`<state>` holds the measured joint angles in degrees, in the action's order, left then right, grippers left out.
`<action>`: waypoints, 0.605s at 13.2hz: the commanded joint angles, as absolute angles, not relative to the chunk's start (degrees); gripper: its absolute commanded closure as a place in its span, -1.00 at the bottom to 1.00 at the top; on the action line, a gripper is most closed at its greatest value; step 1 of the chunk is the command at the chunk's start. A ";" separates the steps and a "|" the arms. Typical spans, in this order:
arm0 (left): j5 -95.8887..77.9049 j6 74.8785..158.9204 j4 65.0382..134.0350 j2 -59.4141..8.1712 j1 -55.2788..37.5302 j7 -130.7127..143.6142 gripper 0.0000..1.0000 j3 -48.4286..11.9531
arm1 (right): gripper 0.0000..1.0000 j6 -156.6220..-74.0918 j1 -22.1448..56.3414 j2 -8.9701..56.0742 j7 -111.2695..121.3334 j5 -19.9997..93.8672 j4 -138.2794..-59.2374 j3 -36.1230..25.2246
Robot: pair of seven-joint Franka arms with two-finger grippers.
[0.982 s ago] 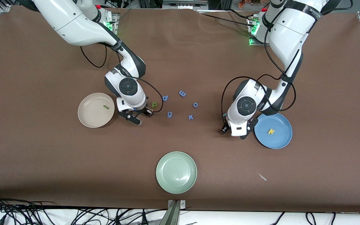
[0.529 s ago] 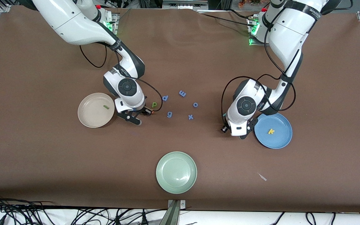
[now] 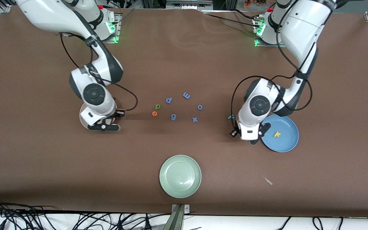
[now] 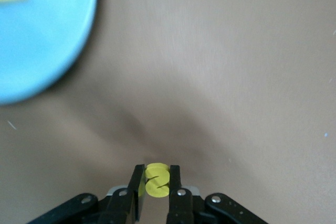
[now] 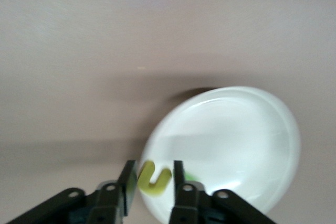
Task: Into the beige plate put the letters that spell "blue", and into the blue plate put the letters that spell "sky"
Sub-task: 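Drop the u in the white plate while the left gripper drops z in blue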
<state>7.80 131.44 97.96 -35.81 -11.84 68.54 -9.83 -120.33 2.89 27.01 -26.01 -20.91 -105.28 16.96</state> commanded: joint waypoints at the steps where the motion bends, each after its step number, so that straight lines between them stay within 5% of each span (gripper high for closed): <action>1: 7.73 126.23 98.35 -32.79 -7.92 54.46 1.00 -9.49 | -0.07 -122.24 1.76 24.61 -15.66 -20.04 -109.50 14.07; 6: 7.74 122.70 99.14 -33.22 -1.50 38.16 0.88 -9.58 | -0.35 -122.78 1.76 24.78 -25.00 -12.25 -109.95 17.20; 7: 7.73 122.70 98.97 -34.01 -1.67 38.14 0.43 -9.58 | -0.35 -122.87 1.84 25.57 -31.05 -11.35 -109.08 19.84; 8: 7.73 122.70 98.70 -34.01 -1.76 38.93 -0.58 -9.58 | -0.35 -123.13 2.11 27.14 -38.77 -11.51 -107.42 22.30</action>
